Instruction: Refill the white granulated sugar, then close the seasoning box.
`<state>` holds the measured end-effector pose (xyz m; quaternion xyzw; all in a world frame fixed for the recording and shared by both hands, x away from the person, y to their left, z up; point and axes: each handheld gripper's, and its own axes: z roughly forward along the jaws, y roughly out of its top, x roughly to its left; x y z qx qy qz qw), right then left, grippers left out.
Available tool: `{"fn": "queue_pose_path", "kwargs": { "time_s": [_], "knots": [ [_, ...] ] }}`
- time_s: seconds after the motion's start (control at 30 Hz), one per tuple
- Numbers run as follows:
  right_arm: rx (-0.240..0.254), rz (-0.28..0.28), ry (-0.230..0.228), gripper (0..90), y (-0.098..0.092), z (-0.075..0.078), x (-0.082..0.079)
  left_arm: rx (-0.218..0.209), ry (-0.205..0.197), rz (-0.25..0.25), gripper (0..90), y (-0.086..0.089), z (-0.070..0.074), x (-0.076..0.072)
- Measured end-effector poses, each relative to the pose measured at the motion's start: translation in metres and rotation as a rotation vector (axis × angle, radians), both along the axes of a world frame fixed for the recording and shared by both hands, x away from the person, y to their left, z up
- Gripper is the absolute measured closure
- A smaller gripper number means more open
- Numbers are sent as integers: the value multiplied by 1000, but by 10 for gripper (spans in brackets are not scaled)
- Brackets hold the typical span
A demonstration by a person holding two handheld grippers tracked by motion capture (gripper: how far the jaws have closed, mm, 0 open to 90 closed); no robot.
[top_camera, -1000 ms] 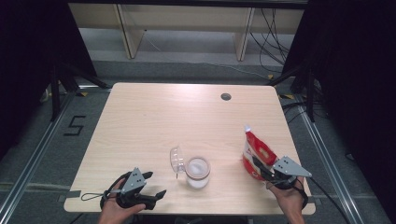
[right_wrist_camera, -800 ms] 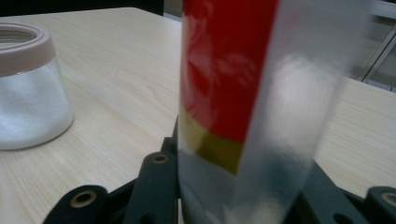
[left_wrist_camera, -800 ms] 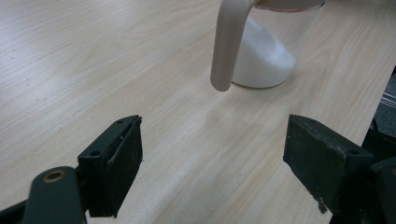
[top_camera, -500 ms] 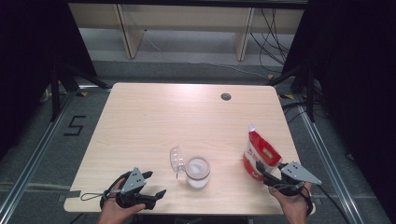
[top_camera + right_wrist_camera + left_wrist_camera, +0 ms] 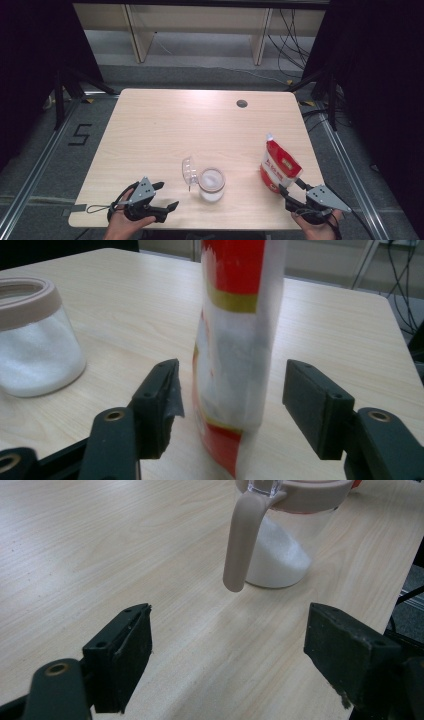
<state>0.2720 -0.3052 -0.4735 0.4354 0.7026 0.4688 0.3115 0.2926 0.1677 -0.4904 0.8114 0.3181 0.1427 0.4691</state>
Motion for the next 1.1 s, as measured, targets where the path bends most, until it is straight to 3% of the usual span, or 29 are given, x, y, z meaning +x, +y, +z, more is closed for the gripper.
{"fn": "queue_pose_path", "kwargs": {
  "time_s": [0.33, 0.37, 0.43, 0.47, 0.5, 0.6, 0.83, 0.93, 0.97, 1.03, 1.1],
  "knots": [
    [-16, 11, 42, 373, 4, -3, -19, -7, -9, 7, 190, 2, 6, 2],
    [11, 9, 79, 372, 7, -4, -22, -2, -11, 16, 190, 1, 6, 2],
    [9, 40, 78, 372, 6, -4, -23, 1, -10, 8, 190, 1, 6, 3],
    [22, 20, 91, 370, 8, -4, -25, 1, -9, 9, 190, 1, 6, 2],
    [-3, 14, 48, 369, 7, -5, -25, -6, -2, 8, 191, 1, 7, 2],
    [-6, 20, 57, 365, 8, -5, -27, -75, 31, 4, 190, -1, 8, 2],
    [22, 48, 94, 364, 13, -6, -31, -41, -1, -5, 191, -4, 16, 3],
    [5, 49, 79, 364, 13, -6, -32, -49, 0, 5, 199, -6, 18, 4],
    [30, 48, 101, 364, 16, -6, -33, -32, -3, -1, 208, -5, 19, 4],
    [24, 76, 111, 365, 16, -6, -34, -39, -9, -2, 249, -5, 21, 5],
    [22, 64, 104, 366, 18, -7, -35, -41, -15, -5, 295, -5, 24, 5]
  ]
}}
